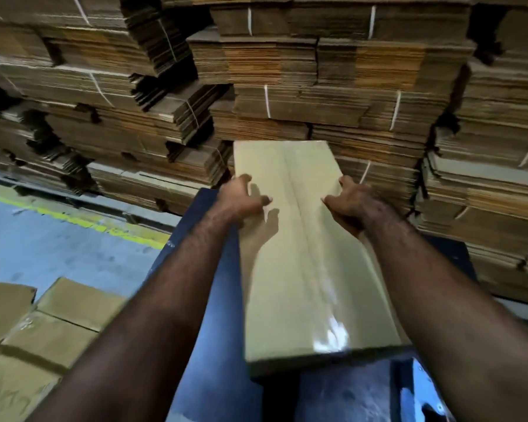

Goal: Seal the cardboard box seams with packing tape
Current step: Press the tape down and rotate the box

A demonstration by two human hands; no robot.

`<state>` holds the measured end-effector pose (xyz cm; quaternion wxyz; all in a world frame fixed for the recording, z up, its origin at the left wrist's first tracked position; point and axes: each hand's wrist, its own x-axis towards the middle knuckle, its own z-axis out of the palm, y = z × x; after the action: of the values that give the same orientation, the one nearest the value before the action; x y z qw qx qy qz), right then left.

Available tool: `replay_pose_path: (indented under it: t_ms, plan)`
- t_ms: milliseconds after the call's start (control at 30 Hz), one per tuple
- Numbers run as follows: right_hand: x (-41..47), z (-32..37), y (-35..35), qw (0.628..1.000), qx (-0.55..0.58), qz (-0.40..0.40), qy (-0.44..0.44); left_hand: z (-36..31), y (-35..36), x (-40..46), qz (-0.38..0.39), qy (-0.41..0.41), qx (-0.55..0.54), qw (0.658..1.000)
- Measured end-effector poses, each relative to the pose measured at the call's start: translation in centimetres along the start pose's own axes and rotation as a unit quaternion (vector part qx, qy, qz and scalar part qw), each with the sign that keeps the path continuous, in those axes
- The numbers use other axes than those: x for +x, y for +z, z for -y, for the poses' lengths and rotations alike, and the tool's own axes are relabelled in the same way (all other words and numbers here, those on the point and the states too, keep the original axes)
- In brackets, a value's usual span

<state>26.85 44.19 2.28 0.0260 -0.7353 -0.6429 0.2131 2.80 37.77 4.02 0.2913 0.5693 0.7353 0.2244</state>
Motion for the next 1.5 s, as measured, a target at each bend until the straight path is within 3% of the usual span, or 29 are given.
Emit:
replay_pose_path:
  t_ms: [167, 433, 567, 767, 1000, 1200, 1267, 1367, 1500]
  plan:
    - [-7.0, -3.8, 0.7, 0.997, 0.066, -0.015, 0.029, -0.6, 0.3, -0.5, 0.113, 0.076, 0.067, 0.988]
    - [-19.8, -3.7, 7.4, 0.994, 0.081, -0.052, 0.054, 7.0, 1.3, -9.7, 0.059, 0.212, 0.137, 0.966]
    - [-25.2, -2.8, 9.3, 0.993, 0.074, -0.076, 0.055, 10.8, 0.3, -13.0, 0.092, 0.237, 0.126, 0.959]
    - [-32.8, -1.6, 12.3, 0.994, 0.007, -0.113, -0.002, 12.8, -0.2, -20.0, 0.044, 0.335, 0.144, 0.93]
    - [-32.9, -1.5, 13.6, 0.988, -0.042, -0.146, -0.005, 13.6, 1.7, -21.8, 0.07, 0.323, 0.211, 0.92]
    - [-29.0, -3.3, 11.5, 0.996, 0.012, -0.082, -0.045, 10.4, 1.9, -20.0, 0.074, 0.286, 0.229, 0.928]
    - [-28.7, -4.9, 11.3, 0.985, 0.111, -0.109, -0.077, 9.0, 2.7, -20.6, 0.042, 0.292, 0.235, 0.926]
    - [-29.4, -8.1, 11.9, 0.945, 0.233, -0.217, -0.079, 6.3, 5.2, -22.0, 0.042, 0.336, 0.233, 0.911]
    - [-30.1, -15.1, 14.2, 0.932, 0.248, -0.26, 0.042, 5.1, 9.0, -23.3, 0.03, 0.361, 0.314, 0.877]
